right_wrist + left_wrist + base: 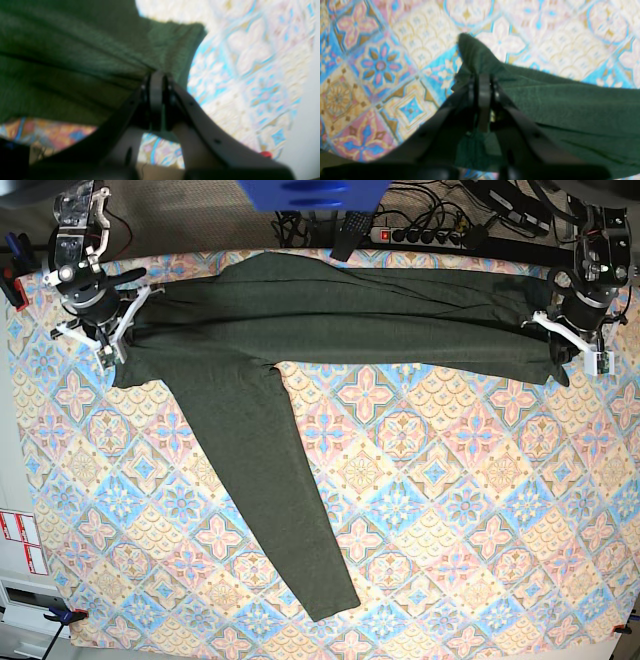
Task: Fold the T-shirt properly
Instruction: 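Lift the side edges and fold them toward the shoulder line, then release the right gripper and move it along the sleeve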
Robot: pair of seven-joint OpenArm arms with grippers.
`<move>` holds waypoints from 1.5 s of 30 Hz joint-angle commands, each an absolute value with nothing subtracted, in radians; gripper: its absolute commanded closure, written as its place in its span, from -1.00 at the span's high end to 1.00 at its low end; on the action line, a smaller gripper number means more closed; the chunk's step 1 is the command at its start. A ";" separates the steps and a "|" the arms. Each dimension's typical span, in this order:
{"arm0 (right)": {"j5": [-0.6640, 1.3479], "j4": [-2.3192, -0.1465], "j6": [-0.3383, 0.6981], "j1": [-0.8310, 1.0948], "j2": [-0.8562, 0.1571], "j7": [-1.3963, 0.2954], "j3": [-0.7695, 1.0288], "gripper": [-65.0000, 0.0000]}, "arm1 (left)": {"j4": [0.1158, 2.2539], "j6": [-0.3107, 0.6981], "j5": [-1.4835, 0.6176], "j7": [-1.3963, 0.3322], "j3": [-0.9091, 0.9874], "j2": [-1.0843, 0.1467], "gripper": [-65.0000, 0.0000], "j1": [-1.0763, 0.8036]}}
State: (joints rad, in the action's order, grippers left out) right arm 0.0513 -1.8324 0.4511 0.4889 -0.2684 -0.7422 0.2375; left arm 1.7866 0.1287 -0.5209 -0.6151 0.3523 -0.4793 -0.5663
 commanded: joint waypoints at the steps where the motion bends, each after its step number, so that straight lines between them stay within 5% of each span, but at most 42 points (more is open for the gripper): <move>1: 0.050 -1.850 0.443 0.481 -0.283 -0.722 0.246 -1.00 | 1.784 0.124 -0.507 -0.591 0.354 -0.495 -1.00 -0.562; 10: 0.050 -1.840 0.443 0.475 -0.283 -0.723 0.237 -0.99 | 1.707 0.124 -0.452 -0.590 0.252 -0.495 -0.94 -0.555; 13: 0.050 -1.840 0.443 0.475 -0.283 -0.725 0.236 -0.88 | 1.707 0.122 -0.450 -0.591 0.202 -0.495 -0.65 -0.545; 19: 0.047 -1.847 0.441 0.473 -0.280 -0.725 0.246 -0.33 | 1.710 0.122 -0.458 -0.591 0.193 -0.493 0.15 -0.545; 22: 0.047 -1.847 0.441 0.456 -0.280 -0.725 0.245 -0.25 | 1.718 0.122 -0.460 -0.587 0.200 -0.492 0.33 -0.544; 33: 0.047 -1.813 0.441 0.157 -0.277 -0.769 0.090 -0.28 | 1.837 0.120 -0.503 -0.591 0.328 -0.377 0.37 -0.542; 45: 0.045 -1.334 0.441 -0.208 -0.265 -0.803 -0.105 -0.27 | 1.834 0.119 -0.615 -0.680 0.318 -0.372 0.37 -0.483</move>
